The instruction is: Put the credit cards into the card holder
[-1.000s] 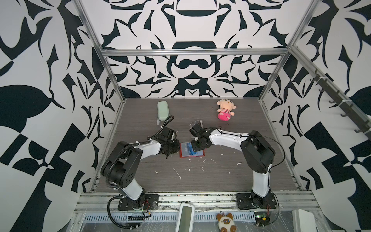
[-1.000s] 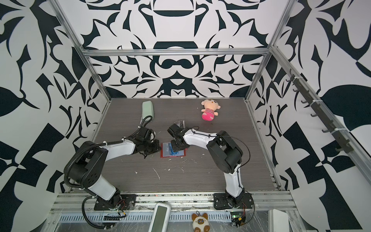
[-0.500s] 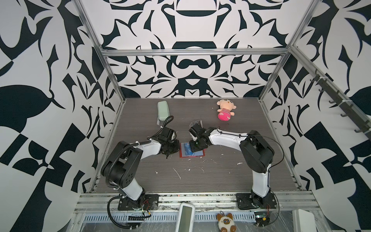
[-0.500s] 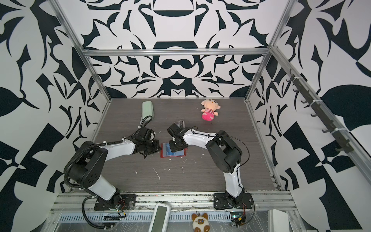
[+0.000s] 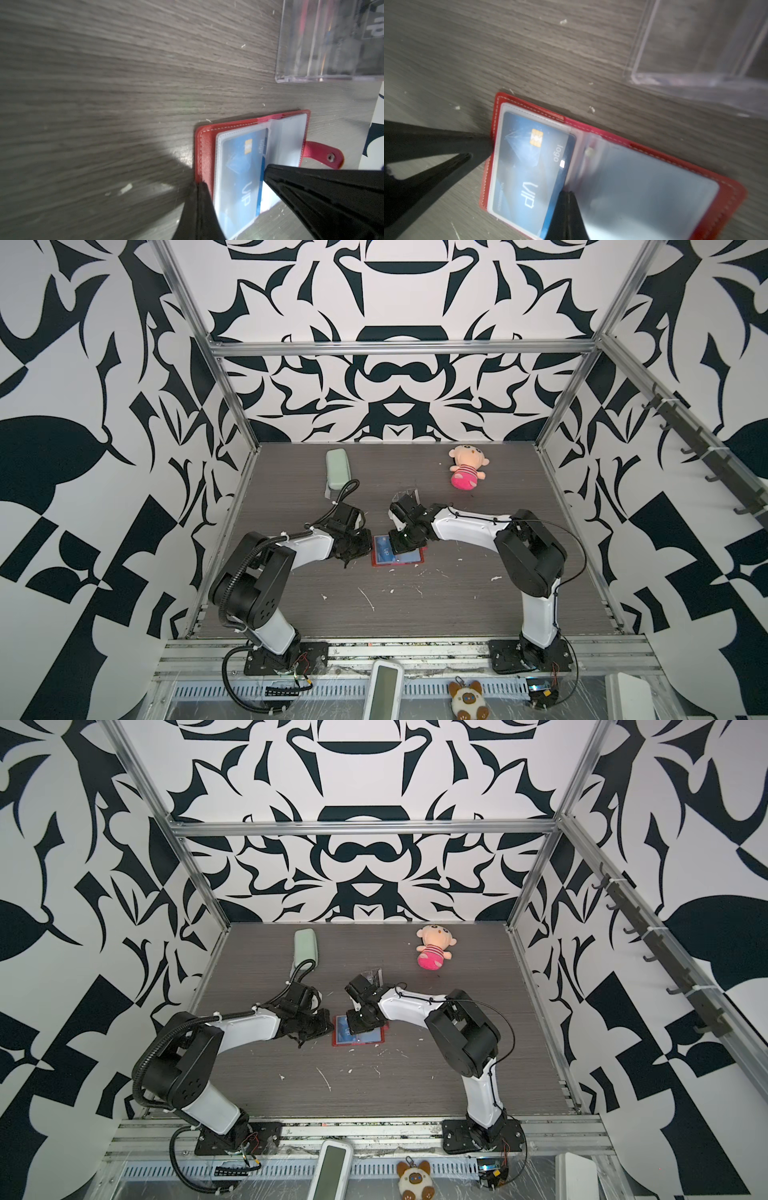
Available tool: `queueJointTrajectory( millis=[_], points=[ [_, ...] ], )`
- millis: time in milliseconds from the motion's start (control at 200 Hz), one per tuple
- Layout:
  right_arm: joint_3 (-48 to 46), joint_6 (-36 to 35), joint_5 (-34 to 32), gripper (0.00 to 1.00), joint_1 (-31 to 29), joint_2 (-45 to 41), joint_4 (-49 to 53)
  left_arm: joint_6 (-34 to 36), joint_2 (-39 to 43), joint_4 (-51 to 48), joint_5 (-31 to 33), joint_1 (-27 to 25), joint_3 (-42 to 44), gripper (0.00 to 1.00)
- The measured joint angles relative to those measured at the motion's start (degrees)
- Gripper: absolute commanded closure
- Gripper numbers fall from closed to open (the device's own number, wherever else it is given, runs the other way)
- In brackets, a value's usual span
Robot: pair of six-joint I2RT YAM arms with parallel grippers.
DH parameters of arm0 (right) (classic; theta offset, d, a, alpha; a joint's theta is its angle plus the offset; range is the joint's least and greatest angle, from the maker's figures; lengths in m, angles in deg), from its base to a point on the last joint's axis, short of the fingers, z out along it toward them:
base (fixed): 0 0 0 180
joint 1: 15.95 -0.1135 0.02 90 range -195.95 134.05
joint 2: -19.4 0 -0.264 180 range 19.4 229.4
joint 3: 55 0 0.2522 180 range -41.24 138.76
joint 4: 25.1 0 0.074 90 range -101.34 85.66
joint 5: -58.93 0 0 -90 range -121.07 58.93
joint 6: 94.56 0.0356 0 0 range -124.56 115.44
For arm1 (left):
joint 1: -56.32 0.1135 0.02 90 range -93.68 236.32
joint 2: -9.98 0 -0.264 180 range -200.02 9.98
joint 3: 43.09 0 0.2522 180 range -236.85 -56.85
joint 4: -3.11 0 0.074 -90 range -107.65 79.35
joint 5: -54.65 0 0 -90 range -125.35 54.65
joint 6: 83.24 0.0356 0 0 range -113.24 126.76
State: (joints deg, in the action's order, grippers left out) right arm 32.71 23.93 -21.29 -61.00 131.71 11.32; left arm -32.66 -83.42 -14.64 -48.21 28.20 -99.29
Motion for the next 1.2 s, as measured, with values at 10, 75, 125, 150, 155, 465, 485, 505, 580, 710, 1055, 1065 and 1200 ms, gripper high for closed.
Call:
queueJointTrajectory(
  millis=[10,75,125,150,155,465,485,505,580,710,1055,1065,1200],
  points=[
    [-0.02,0.0,0.09,1.0,0.0,0.0,-0.09,0.0,0.0,0.0,0.0,-0.02,0.0,1.0],
    [-0.28,0.04,0.61,1.0,0.0,0.0,-0.61,0.0,0.0,0.0,0.0,-0.02,0.0,1.0],
    [-0.44,0.04,0.9,1.0,0.02,0.0,-0.87,0.0,0.0,0.0,0.0,-0.02,0.0,1.0],
    [-0.5,0.04,1.03,1.0,0.02,0.0,-1.03,0.0,0.0,0.0,0.0,0.0,0.0,1.0],
    [-0.52,0.04,1.05,1.0,0.02,0.0,-1.05,0.0,0.0,0.0,0.0,0.0,0.0,1.0],
    [-4.76,0.24,-0.85,1.0,0.04,-3.69,-3.28,0.44,1.53,-2.36,1.16,-0.02,0.17,0.9],
    [-5.25,0.26,-1.11,1.0,0.15,-4.31,-3.26,0.48,1.84,-2.73,1.49,-0.02,0.33,0.85],
    [-5.68,0.28,-1.4,1.0,0.33,-4.85,-3.21,0.72,2.4,-3.23,1.86,-0.02,0.57,0.81],
    [-6.88,0.37,-2.16,1.0,0.83,-6.58,-3.26,0.66,4.66,-5.31,3.13,-0.02,1.14,0.69],
    [-8.7,0.5,-3.02,1.0,2.23,-8.15,-3.58,1.99,9.14,-6.97,4.7,-0.26,1.29,0.56],
    [-10.6,0.48,-4.72,1.0,3.28,-8.24,-2.8,3.61,8.57,-7.3,3.19,-5.38,-2.36,0.56],
    [-10.6,0.5,-4.72,1.0,3.28,-8.24,-2.8,3.65,8.22,-7.23,3.08,-5.6,-2.6,0.56],
    [-10.82,0.5,-4.72,1.0,3.28,-8.24,-2.8,3.87,4.13,-5.57,1.38,-7.67,-5.07,0.57]
  ],
)
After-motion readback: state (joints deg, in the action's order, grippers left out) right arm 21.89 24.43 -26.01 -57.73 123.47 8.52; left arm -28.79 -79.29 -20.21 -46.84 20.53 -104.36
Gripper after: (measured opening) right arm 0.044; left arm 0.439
